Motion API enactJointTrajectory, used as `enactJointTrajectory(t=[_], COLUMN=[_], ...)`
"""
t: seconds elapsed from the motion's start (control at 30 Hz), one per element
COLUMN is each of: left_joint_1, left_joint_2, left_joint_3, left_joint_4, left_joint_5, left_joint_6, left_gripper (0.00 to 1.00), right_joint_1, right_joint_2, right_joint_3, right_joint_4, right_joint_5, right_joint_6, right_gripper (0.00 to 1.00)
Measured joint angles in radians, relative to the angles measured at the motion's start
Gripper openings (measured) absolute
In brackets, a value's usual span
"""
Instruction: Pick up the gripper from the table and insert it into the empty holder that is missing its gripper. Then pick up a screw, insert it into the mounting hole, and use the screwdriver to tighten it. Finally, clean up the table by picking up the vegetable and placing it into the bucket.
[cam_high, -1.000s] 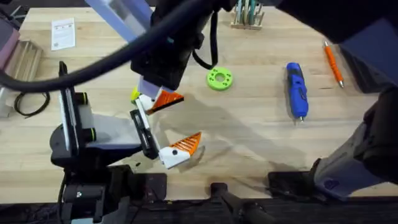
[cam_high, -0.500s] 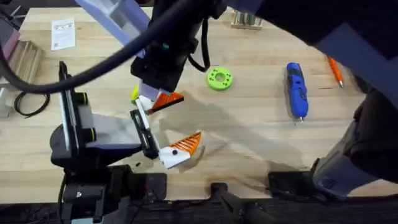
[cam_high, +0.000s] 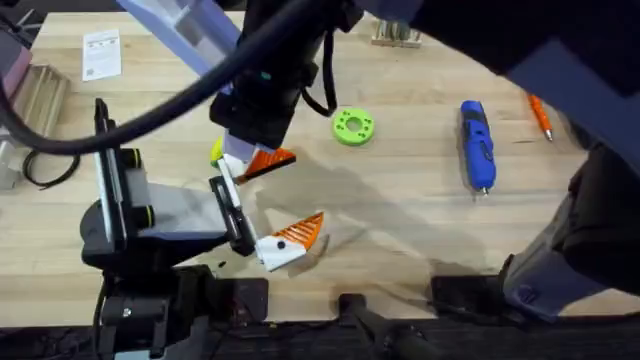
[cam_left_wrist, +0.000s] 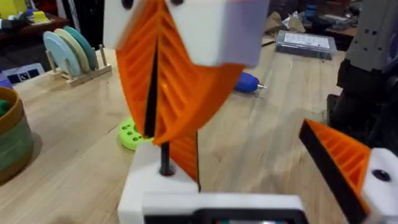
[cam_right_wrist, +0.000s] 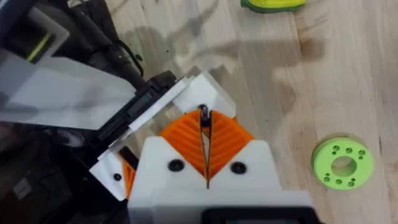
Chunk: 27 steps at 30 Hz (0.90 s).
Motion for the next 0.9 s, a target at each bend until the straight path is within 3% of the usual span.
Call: enactJointTrajectory(t=[0.9], left_joint_1=[0.000], left_joint_2=[0.000], left_joint_3=[0.000], left_joint_4=[-0.001], left_joint_5=[0.003], left_joint_6=[-0.005], left_gripper=[0.985], right_joint_1=[0.009], right_joint_2=[0.008], right_joint_3=[0.002], right_joint_4=[-0.002], right_joint_5=[0.000], right_joint_6=[0.000], right_gripper=[0.006])
